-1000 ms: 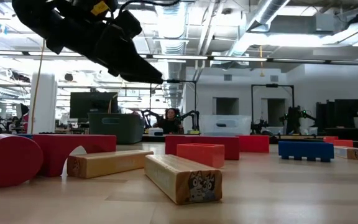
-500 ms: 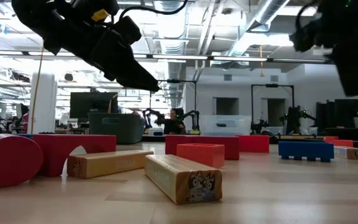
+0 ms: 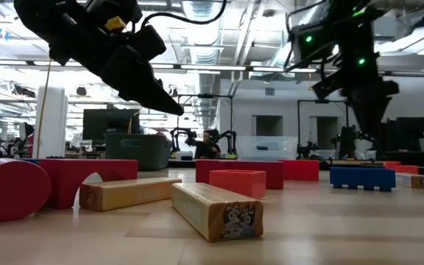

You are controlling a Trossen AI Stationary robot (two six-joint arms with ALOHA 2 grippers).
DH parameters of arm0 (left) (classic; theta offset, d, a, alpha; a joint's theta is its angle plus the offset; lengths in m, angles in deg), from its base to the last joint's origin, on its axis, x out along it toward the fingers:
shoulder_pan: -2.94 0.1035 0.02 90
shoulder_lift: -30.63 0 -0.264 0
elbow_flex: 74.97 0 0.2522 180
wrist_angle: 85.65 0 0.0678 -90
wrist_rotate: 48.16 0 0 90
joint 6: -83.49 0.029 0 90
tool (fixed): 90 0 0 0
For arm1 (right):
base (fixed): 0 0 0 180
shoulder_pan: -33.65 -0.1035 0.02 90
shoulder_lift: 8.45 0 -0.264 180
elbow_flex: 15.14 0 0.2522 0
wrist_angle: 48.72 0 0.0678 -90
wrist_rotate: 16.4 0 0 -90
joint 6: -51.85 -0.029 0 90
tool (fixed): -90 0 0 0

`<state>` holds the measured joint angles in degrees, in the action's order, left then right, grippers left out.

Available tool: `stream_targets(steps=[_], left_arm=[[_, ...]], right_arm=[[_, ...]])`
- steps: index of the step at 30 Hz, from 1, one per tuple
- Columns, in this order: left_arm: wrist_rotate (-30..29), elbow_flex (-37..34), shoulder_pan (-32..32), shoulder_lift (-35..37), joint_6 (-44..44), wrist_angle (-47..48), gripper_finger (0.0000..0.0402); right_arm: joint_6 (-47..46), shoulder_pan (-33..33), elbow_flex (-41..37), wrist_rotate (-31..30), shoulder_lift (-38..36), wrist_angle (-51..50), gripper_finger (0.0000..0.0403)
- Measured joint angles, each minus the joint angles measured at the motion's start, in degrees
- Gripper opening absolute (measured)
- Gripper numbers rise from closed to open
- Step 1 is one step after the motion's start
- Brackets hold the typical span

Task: Sort blocks
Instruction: Put the brown block into the bottom transparent bin

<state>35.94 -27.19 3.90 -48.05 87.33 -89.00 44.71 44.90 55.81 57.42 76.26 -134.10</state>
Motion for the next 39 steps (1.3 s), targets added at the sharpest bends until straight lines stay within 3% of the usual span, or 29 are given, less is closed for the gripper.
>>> stream_targets(steps=[5, 13, 22, 39], left_arm=[[0.0, 0.0, 0.0, 0.0, 0.7, 2.7, 0.0254], [0.0, 0.0, 0.0, 0.0, 0.9, 5.5, 0.0254], [0.0, 0.0, 0.0, 0.0, 1.1, 5.9, 0.0254], [-0.1, 0.0, 0.0, 0.0, 1.1, 7.5, 0.0254]], right_arm=[[14.4, 5.8, -0.5, -0.5, -0.1, 4.2, 0.0212], [28.2, 13.5, -7.8, -2.2, -0.1, 7.5, 0.0212], [35.0, 14.0, -12.4, -9.1, -0.1, 16.7, 0.0212], [40.2, 21.1, -13.7, -6.6, 3.6, 19.5, 0.0211]])
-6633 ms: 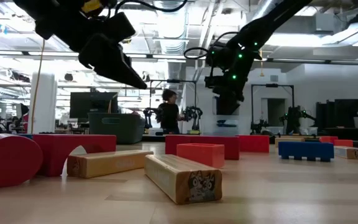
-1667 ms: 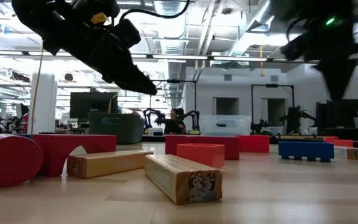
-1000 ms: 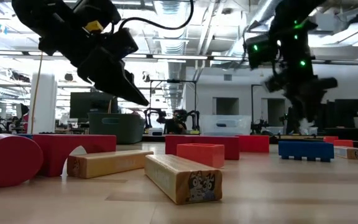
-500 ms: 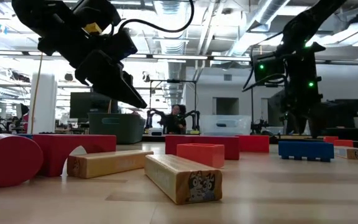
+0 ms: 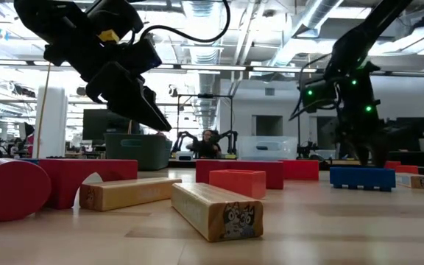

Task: Sort blocks
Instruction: Put the brown block into the bottom transparent bin

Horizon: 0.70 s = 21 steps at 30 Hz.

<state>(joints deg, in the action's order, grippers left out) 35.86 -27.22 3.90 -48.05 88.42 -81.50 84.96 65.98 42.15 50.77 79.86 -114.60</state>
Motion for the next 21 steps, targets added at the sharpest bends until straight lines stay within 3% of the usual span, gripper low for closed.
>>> stream_targets(steps=[10, 16, 21], left_arm=[[0.0, 0.0, 0.0, 0.0, 0.0, 2.7, 0.0254], [0.0, 0.0, 0.0, 0.0, -0.1, 3.9, 0.0254], [-0.1, 0.0, 0.0, 0.0, -0.1, 3.8, 0.0254]], right_arm=[[1.4, 0.7, 0.2, 0.2, 6.0, 1.6, 0.0162], [-0.5, -0.9, 0.1, -0.1, 5.6, 1.3, 0.0083], [-7.8, -3.6, 3.1, 3.0, 1.2, -3.3, 0.0031]])
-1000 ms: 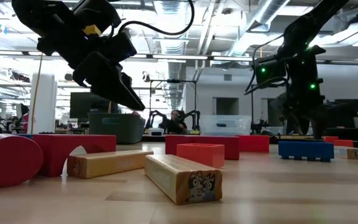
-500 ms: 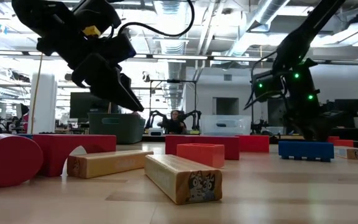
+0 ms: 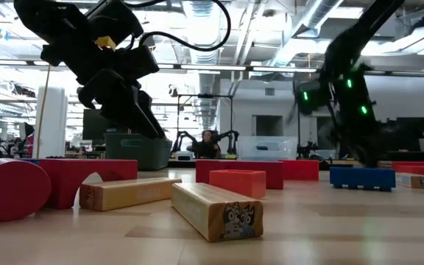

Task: Sort blocks
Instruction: Put the brown block into the bottom transparent bin

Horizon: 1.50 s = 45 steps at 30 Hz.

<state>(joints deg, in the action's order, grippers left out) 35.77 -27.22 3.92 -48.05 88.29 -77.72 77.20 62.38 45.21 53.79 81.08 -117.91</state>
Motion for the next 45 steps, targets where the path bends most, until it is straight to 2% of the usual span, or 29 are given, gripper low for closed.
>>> stream_targets(steps=[6, 11, 15, 18, 19, 21, 24, 28, 30, 35, 41, 45], left_arm=[[-2.5, 0.0, 0.3, 0.0, 0.5, 0.0, 0.0254], [-2.5, 0.0, 0.4, 0.0, -0.3, 0.0, 0.0254], [-2.5, 0.0, 0.4, 0.0, -0.4, -0.2, 0.0254], [-2.5, 0.0, 0.4, 0.0, -1.0, -1.5, 0.0254], [-2.1, 0.0, 0.4, 0.0, -1.6, -2.1, 0.0254], [1.1, 0.0, 0.3, 0.0, -2.5, -4.3, 0.0254], [8.7, 0.0, -1.7, 0.0, -0.7, -6.8, 0.0254], [8.2, 0.0, -6.7, 0.3, 3.1, -7.2, 0.0254], [6.7, 0.0, -8.5, 0.3, 4.0, -8.0, 0.0254], [0.7, 2.4, -9.9, 0.3, 1.9, -6.8, 0.0254], [-0.3, 7.3, -9.9, 0.3, -1.3, 1.1, 0.0254], [-0.7, 9.0, -9.9, 0.3, -2.5, 5.4, 0.0254]], right_arm=[[-10.5, -4.8, 0.9, 14.0, -12.6, 1.2, 0.0015], [-25.0, -14.3, 0.9, 22.9, -22.5, 0.9, 0.0006], [-39.1, -24.5, 0.9, 21.1, -27.5, 0.6, 0.0000], [-48.4, -31.3, 0.9, 18.5, -28.4, 4.2, 0.0018], [-51.3, -33.4, 0.9, 15.9, -28.1, 5.5, 0.0028], [-55.7, -37.0, 0.9, 12.5, -26.5, 7.6, 0.0049], [-57.5, -42.5, 0.9, 12.4, -23.3, 14.2, 0.0081], [-57.5, -50.8, 0.9, 13.0, -17.1, 23.5, 0.0124], [-58.8, -54.3, 2.1, 13.0, -12.9, 24.3, 0.0143], [-61.8, -59.7, 12.2, 13.0, -2.0, 17.2, 0.0170], [-54.7, -64.5, 25.5, 13.7, 9.5, -2.1, 0.0189], [-50.1, -66.3, 30.5, 17.1, 14.9, -9.7, 0.0215]])
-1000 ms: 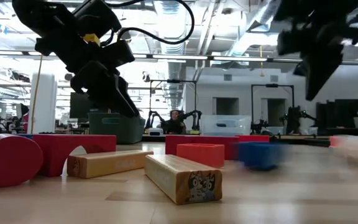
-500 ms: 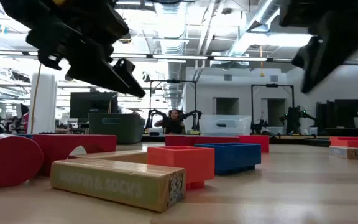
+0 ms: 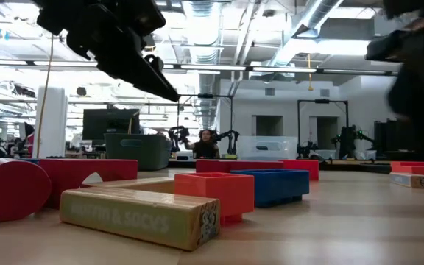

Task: Sort blocks
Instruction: Put the brown block into the bottom transparent bin

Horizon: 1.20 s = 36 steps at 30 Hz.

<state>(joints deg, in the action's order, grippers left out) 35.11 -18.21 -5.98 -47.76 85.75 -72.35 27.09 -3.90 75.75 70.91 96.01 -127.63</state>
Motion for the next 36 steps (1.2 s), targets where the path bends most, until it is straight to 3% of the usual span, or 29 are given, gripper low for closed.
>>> stream_targets(steps=[6, 14, 19, 23, 32, 36], left_arm=[[0.0, 0.4, 0.0, 0.0, -2.9, 3.1, 0.0254], [0.0, 0.4, -0.5, 0.0, -6.6, 4.6, 0.0254], [0.0, 0.4, -0.7, 0.0, -6.5, 5.2, 0.0254], [0.0, 0.4, -0.7, 0.1, -6.4, 5.6, 0.0254], [-0.6, 0.4, -0.7, 2.8, -7.0, 9.2, 0.0254], [-1.8, 0.4, -0.7, 5.2, -7.1, 10.2, 0.0254]], right_arm=[[5.0, -1.7, 3.1, 5.6, 5.2, -4.3, 0.0256], [10.7, -5.6, 3.1, 5.7, 12.1, -5.7, 0.0260], [11.9, -6.3, 3.2, 1.5, 14.6, -6.1, 0.0253], [14.3, -5.6, 3.1, 1.4, 14.7, -5.6, 0.0211], [21.1, -2.4, 3.2, 4.4, 14.5, -4.6, 0.0031], [20.5, 1.0, 3.0, 3.9, 12.9, -5.0, 0.0008]])
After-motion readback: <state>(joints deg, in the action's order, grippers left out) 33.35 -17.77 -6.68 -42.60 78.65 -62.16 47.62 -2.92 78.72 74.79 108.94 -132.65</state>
